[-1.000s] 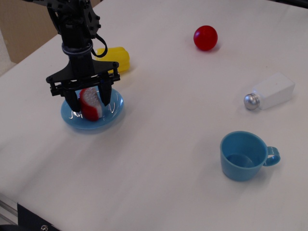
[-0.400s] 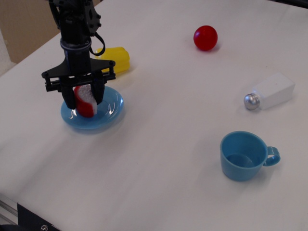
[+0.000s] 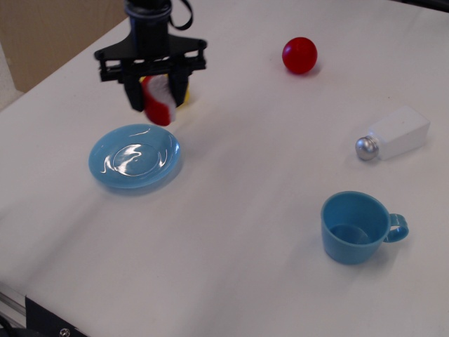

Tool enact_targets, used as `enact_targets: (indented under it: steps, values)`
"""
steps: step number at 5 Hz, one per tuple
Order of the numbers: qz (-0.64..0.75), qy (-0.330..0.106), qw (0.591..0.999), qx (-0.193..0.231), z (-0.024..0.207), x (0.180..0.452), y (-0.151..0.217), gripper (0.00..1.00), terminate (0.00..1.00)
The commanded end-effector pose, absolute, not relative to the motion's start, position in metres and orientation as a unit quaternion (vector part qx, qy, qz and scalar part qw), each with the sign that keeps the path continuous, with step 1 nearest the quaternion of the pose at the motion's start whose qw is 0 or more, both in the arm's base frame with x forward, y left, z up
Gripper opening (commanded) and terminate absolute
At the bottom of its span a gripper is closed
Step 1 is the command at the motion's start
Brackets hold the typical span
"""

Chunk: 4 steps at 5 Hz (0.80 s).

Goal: Take sushi off plate

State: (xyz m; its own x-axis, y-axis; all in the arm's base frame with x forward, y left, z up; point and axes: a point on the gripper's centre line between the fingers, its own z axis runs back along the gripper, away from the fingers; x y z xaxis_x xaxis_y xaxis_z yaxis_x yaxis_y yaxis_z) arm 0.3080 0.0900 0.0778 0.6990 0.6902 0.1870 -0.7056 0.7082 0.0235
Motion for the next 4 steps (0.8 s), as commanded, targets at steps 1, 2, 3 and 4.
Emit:
enact_targets:
  steps: [1,2,3,4]
  values:
    - [0.323,-0.111,0.939,0.025,0.074,0.357,0.066,0.0,0.0]
    - [0.315,-0.111,0.943,0.021,0.06,0.379,0.063,0.0,0.0]
    - [0.311,-0.119,0.943,0.02,0.055,0.392,0.059,0.0,0.0]
    - [0.315,-0.126,0.94,0.016,0.049,0.402,0.057,0.0,0.0]
